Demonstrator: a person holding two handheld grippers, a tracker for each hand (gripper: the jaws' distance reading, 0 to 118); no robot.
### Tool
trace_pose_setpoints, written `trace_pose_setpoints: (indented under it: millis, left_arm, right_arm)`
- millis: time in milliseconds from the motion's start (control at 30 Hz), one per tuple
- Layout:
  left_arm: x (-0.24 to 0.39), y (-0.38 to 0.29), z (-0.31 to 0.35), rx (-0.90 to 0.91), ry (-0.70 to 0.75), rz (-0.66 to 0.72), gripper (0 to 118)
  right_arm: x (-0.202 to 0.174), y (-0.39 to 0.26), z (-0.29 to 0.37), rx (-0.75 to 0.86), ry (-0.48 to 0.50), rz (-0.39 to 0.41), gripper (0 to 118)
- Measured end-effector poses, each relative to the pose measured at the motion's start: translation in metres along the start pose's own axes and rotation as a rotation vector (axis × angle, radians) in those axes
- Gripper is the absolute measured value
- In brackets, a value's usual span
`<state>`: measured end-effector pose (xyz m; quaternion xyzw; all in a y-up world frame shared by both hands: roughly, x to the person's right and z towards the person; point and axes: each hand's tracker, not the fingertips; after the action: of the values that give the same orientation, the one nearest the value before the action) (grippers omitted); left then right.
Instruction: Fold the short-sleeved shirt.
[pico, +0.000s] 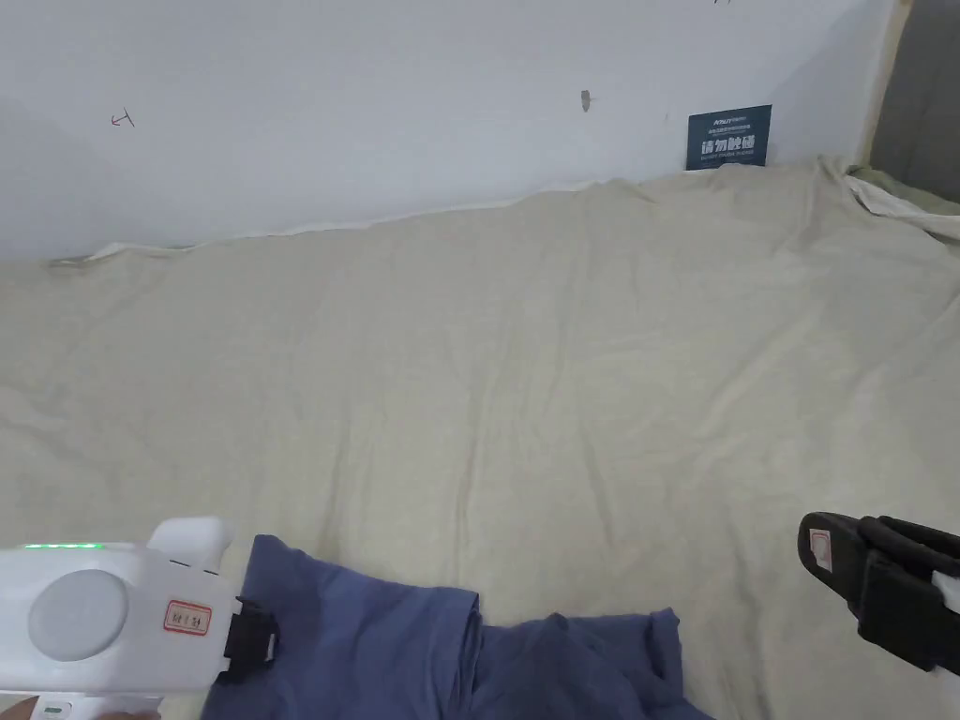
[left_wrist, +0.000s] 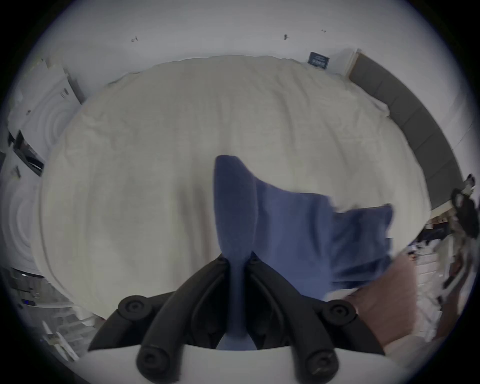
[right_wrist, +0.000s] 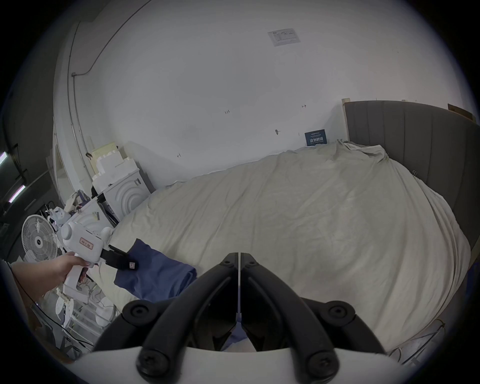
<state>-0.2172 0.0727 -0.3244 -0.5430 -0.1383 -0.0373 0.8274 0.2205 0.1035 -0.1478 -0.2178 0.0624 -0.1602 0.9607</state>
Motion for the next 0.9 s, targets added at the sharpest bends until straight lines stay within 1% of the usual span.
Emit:
trace_pose_setpoints:
  millis: [67,100,200,233,300,367,400,433,467,500,533,567,600,667,733,767,833,867,900]
  left_arm:
    - [0.027,0.005,0.001,-0.031,-0.157,0.046,6]
    - [0.044,0.008,-0.003,-0.051,-0.216,0.046,6]
    - [0.109,0.016,-0.024,-0.127,-0.353,-0.024,6]
    - [0.131,0.019,-0.033,-0.164,-0.419,-0.037,6]
    - [0.175,0.02,-0.046,-0.227,-0.536,-0.028,6]
    - [0.208,0.024,-0.06,-0.26,-0.599,-0.04,7]
    - [0.216,0.025,-0.069,-0.267,-0.613,-0.053,11]
    - [0.224,0.028,-0.076,-0.258,-0.597,-0.082,25]
    - [0.229,0.03,-0.083,-0.294,-0.637,-0.092,64]
    - [0.232,0.03,-0.086,-0.314,-0.671,-0.081,88]
    - [0.234,0.028,-0.085,-0.314,-0.677,-0.062,103]
    - [0.229,0.029,-0.083,-0.314,-0.691,-0.056,105]
    - [0.225,0.031,-0.08,-0.319,-0.704,-0.04,105]
    - [0.207,0.032,-0.069,-0.293,-0.676,-0.035,105]
    - [0.189,0.032,-0.055,-0.227,-0.584,-0.046,105]
    - [0.18,0.031,-0.05,-0.201,-0.514,-0.059,105]
    - [0.173,0.024,-0.043,-0.196,-0.382,-0.12,102]
    - [0.171,0.019,-0.042,-0.173,-0.341,-0.156,92]
    - [0.17,0.015,-0.043,-0.156,-0.317,-0.165,75]
  right_arm:
    - [0.0,-0.001,0.001,0.005,0.01,-0.001,2]
    - [0.001,-0.003,0.001,0.005,0.01,-0.001,2]
    - [0.005,-0.005,0.004,0.01,0.016,-0.008,2]
    - [0.007,-0.006,0.005,0.011,0.015,-0.014,2]
    - [0.01,-0.007,0.009,0.013,0.011,-0.021,2]
    - [0.015,-0.008,0.013,0.022,-0.003,-0.025,2]
    - [0.017,-0.009,0.015,0.025,-0.007,-0.028,2]
    - [0.02,-0.009,0.016,0.028,-0.012,-0.035,2]
    - [0.024,-0.01,0.017,0.03,-0.017,-0.044,2]
    - [0.027,-0.01,0.018,0.032,-0.023,-0.054,2]
    - [0.029,-0.011,0.019,0.031,-0.028,-0.064,2]
    - [0.032,-0.011,0.019,0.031,-0.031,-0.075,2]
    - [0.035,-0.011,0.019,0.033,-0.034,-0.084,2]
    - [0.038,-0.012,0.019,0.034,-0.039,-0.097,2]
    - [0.04,-0.012,0.018,0.035,-0.04,-0.103,2]
    - [0.039,-0.012,0.018,0.035,-0.039,-0.104,2]
    - [0.039,-0.012,0.018,0.035,-0.034,-0.105,2]
    - [0.039,-0.013,0.017,0.034,-0.03,-0.104,2]
    - [0.038,-0.013,0.016,0.033,-0.03,-0.102,2]
